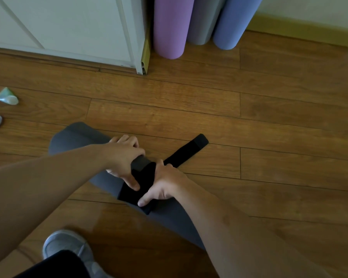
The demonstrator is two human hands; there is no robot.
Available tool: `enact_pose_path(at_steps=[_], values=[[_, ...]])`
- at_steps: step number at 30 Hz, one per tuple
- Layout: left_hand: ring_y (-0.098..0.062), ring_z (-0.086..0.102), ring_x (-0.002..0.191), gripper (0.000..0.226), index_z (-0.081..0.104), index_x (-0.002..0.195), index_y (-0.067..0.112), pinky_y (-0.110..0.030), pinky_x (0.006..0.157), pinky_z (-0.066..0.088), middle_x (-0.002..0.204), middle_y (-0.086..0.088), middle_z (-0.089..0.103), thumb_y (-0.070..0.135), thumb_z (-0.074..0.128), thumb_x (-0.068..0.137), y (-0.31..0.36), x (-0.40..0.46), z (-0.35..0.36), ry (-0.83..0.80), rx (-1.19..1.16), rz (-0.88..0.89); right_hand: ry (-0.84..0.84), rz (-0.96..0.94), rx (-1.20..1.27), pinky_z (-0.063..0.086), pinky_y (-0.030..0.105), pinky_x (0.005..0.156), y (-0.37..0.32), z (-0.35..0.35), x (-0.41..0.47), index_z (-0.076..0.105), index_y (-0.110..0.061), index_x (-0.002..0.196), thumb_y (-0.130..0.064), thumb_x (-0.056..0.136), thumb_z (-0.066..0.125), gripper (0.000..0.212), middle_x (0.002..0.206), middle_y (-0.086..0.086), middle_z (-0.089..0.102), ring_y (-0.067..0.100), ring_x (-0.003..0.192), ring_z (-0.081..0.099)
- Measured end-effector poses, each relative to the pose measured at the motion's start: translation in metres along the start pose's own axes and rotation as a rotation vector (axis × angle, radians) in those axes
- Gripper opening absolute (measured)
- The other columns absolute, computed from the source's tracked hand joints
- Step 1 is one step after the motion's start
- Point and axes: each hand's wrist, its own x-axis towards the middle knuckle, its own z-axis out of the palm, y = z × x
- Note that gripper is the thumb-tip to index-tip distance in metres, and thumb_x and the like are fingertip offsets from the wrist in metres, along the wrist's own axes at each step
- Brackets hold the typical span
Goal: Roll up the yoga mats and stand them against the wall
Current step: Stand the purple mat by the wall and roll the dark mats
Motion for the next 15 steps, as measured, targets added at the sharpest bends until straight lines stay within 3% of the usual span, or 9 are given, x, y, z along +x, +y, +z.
enact_pose_path(at_steps=[4,6,8,11,13,15], values=[[-0.022,0.046,0.132,0.147,0.022,0.16,0.028,-0.039,0.114,0.039,0.149,0.007,0.046,0.089,0.084,0.042,0.013,0.006,0.0,-0.133,0.139,0.01,0.175,-0.078,-0.131,0.052,0.046,0.1,-0.001,0.022,-0.007,0.026,-0.018,0.149,-0.069,0.056,0.091,0.125,0.134,0.01,0.05,0.034,0.122,0.056],[-0.025,0.048,0.135,0.162,-0.004,0.164,0.035,-0.041,0.116,0.039,0.155,0.002,0.046,0.086,0.087,0.041,0.016,0.006,0.004,-0.152,0.16,0.044,0.27,-0.125,-0.14,0.047,0.046,0.108,-0.002,0.035,-0.01,0.026,-0.015,0.149,-0.068,0.058,0.088,0.122,0.135,0.011,0.05,0.034,0.124,0.054],[-0.023,0.054,0.123,0.162,-0.018,0.161,0.041,-0.04,0.113,0.042,0.142,0.003,0.055,0.081,0.09,0.047,0.017,-0.001,0.006,-0.129,0.125,0.092,0.31,-0.151,-0.129,0.044,0.046,0.112,-0.001,0.041,-0.011,0.026,-0.014,0.149,-0.065,0.06,0.087,0.119,0.136,0.01,0.051,0.033,0.126,0.054],[-0.014,0.059,0.101,0.153,-0.015,0.158,0.048,-0.037,0.097,0.054,0.121,0.014,0.059,0.075,0.091,0.051,0.024,-0.01,0.012,-0.069,0.08,0.188,0.336,-0.198,-0.162,0.044,0.044,0.112,0.003,0.037,-0.018,0.03,-0.015,0.148,-0.059,0.062,0.088,0.114,0.131,0.007,0.054,0.03,0.122,0.057],[-0.01,0.062,0.093,0.143,-0.003,0.157,0.046,-0.034,0.082,0.059,0.111,0.016,0.062,0.069,0.093,0.054,0.032,-0.018,0.011,-0.023,0.02,0.207,0.378,-0.255,-0.224,0.044,0.043,0.11,0.007,0.024,-0.027,0.035,-0.014,0.145,-0.054,0.063,0.089,0.106,0.126,0.005,0.056,0.028,0.117,0.058],[-0.009,0.06,0.089,0.128,0.015,0.153,0.038,-0.032,0.076,0.058,0.101,0.019,0.059,0.066,0.094,0.056,0.04,-0.028,0.001,0.052,-0.038,0.19,0.429,-0.311,-0.308,0.045,0.042,0.108,0.012,0.003,-0.042,0.042,-0.015,0.138,-0.053,0.065,0.089,0.095,0.121,0.002,0.058,0.026,0.113,0.059]])
